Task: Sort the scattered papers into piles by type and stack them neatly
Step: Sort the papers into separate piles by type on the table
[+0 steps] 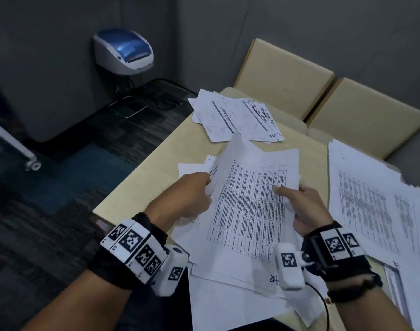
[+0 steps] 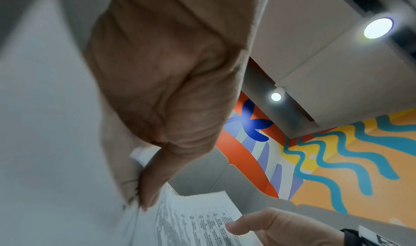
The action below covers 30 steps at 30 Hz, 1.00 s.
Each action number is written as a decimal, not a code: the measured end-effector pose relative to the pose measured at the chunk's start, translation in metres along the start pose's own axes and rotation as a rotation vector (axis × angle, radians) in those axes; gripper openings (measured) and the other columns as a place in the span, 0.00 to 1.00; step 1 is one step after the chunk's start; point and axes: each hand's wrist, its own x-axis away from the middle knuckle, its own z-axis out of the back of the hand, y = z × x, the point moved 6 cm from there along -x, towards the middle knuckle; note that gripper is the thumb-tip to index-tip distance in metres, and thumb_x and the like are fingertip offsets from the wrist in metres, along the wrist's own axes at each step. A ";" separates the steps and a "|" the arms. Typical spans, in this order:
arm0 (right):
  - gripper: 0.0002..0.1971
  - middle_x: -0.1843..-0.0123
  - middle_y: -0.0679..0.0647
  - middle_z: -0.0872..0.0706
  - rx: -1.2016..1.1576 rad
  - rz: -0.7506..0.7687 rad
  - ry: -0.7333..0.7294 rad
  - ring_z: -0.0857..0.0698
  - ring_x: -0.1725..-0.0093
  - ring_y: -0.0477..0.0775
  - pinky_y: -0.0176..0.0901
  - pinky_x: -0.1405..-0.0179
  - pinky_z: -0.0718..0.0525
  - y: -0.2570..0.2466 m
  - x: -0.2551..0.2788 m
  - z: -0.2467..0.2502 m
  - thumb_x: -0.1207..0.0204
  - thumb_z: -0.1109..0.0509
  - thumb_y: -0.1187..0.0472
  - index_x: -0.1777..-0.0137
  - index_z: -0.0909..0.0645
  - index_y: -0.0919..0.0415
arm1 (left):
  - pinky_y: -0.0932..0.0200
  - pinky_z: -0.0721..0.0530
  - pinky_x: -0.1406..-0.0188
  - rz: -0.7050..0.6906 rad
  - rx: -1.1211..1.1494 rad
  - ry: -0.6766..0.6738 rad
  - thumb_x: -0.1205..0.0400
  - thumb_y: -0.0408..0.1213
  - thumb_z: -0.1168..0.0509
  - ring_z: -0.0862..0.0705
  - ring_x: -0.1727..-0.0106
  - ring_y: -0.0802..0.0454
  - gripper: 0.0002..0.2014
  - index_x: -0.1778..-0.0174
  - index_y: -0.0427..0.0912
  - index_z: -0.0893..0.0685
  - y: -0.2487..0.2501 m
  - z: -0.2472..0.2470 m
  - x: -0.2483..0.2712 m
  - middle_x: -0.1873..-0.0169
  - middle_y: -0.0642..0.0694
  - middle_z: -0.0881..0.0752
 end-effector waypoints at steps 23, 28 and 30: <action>0.36 0.77 0.52 0.27 0.233 -0.062 0.160 0.29 0.74 0.54 0.51 0.69 0.27 -0.011 -0.031 0.029 0.51 0.07 0.62 0.44 0.17 0.74 | 0.54 0.24 0.64 -0.070 0.006 -0.038 0.13 0.30 0.39 0.27 0.34 0.42 0.09 0.46 0.50 0.18 0.000 -0.015 -0.006 0.58 0.48 0.19; 0.51 0.42 0.65 0.11 0.172 -0.145 0.075 0.10 0.45 0.73 0.71 0.48 0.10 -0.003 -0.045 0.032 0.76 0.03 0.54 0.44 0.08 0.70 | 0.55 0.37 0.70 -0.062 -0.086 -0.030 0.14 0.29 0.40 0.30 0.39 0.42 0.09 0.47 0.51 0.22 0.003 -0.017 -0.006 0.63 0.52 0.25; 0.37 0.38 0.66 0.09 0.036 -0.137 0.017 0.08 0.44 0.70 0.64 0.48 0.08 -0.010 -0.030 0.016 0.51 0.06 0.63 0.39 0.11 0.69 | 0.56 0.37 0.70 -0.058 -0.087 -0.051 0.14 0.29 0.40 0.30 0.41 0.43 0.09 0.46 0.49 0.22 0.001 -0.018 -0.008 0.61 0.52 0.24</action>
